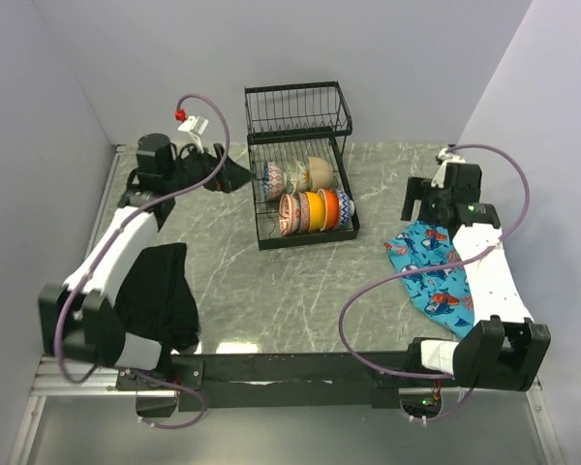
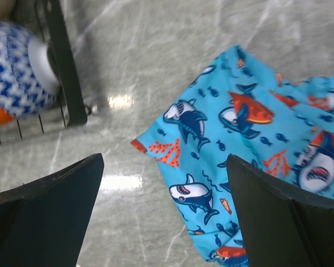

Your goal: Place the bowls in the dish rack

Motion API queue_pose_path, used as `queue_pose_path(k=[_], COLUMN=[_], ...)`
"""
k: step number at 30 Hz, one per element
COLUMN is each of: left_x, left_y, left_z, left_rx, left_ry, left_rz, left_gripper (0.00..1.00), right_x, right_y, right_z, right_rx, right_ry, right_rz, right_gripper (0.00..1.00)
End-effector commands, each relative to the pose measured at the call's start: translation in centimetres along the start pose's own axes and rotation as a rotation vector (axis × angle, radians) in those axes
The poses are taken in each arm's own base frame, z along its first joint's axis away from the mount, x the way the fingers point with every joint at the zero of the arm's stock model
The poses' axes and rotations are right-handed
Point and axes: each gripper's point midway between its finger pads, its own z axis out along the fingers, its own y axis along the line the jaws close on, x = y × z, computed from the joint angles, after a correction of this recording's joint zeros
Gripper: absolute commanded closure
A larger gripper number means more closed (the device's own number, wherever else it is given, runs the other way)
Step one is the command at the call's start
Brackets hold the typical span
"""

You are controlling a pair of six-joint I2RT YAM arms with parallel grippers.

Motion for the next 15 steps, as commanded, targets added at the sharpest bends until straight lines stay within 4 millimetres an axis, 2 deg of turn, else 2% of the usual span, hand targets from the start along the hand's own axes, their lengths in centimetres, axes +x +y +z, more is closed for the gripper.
queue_pose_path(k=[1, 5, 6, 9, 11, 15], left_x=[-1.6, -2.8, -3.3, -3.4, -3.4, -3.0], left_y=[2.7, 8.9, 10.4, 13.5, 14.7, 15.5], left_z=[-4.6, -9.0, -10.4, -12.6, -13.2, -13.4], left_rx=[-0.292, -0.609, -0.669, -0.778, -0.812, -0.829], left_ry=[-0.012, -0.113, -0.134, -0.141, -0.137, -0.085], left_rz=[0.287, 0.320, 0.308, 0.262, 0.267, 0.308], left_gripper=[0.04, 0.04, 0.04, 0.04, 0.04, 0.04], right_x=[-3.3, -4.6, -4.4, -3.9, -3.2, -3.0], right_y=[-1.9, -2.0, -1.6, -0.5, -0.4, -0.6], right_z=[-3.0, -5.4, -5.7, -6.9, -7.2, -7.9], right_rx=[0.143, 0.161, 0.141, 0.082, 0.078, 0.089], right_ry=[-0.065, -0.144, -0.151, -0.175, -0.172, -0.193], right_rz=[0.094, 0.152, 0.155, 0.164, 0.176, 0.190], right_gripper=[0.00, 0.00, 0.00, 0.00, 0.00, 0.00])
